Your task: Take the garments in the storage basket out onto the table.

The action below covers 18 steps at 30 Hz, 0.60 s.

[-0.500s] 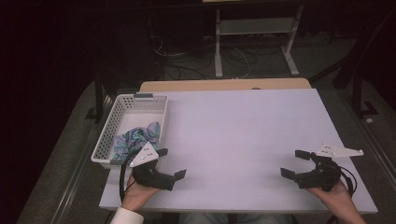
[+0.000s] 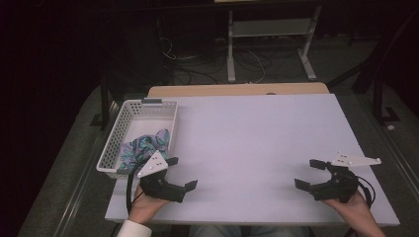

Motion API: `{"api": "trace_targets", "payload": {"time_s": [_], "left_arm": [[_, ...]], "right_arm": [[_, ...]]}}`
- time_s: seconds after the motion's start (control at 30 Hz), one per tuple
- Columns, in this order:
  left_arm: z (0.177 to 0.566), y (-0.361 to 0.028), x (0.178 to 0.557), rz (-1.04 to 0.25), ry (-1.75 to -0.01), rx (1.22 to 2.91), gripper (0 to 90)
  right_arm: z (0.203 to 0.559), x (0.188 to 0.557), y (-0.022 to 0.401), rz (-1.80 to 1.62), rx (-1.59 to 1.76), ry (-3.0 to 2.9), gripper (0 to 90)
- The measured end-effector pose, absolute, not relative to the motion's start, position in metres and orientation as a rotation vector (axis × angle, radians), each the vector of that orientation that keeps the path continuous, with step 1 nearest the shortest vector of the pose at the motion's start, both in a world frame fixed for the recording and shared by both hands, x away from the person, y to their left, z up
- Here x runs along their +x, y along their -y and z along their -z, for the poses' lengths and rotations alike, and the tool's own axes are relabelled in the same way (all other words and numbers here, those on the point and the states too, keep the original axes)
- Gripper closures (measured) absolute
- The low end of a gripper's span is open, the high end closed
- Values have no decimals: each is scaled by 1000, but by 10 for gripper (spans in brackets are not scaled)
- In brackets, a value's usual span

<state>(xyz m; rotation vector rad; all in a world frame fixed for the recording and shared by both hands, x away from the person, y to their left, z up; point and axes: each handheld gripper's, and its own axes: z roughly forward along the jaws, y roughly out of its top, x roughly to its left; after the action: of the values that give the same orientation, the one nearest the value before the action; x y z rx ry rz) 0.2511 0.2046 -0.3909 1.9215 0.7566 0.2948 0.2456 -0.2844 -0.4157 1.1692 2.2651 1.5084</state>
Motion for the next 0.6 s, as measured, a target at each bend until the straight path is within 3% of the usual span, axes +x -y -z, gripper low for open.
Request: {"api": "trace_targets", "payload": {"time_s": [0.6], "left_arm": [[374, -202, 252, -281, -746, 1964, 0]], "right_arm": [[416, 246, 282, -1510, 1173, -2265, 0]]}}
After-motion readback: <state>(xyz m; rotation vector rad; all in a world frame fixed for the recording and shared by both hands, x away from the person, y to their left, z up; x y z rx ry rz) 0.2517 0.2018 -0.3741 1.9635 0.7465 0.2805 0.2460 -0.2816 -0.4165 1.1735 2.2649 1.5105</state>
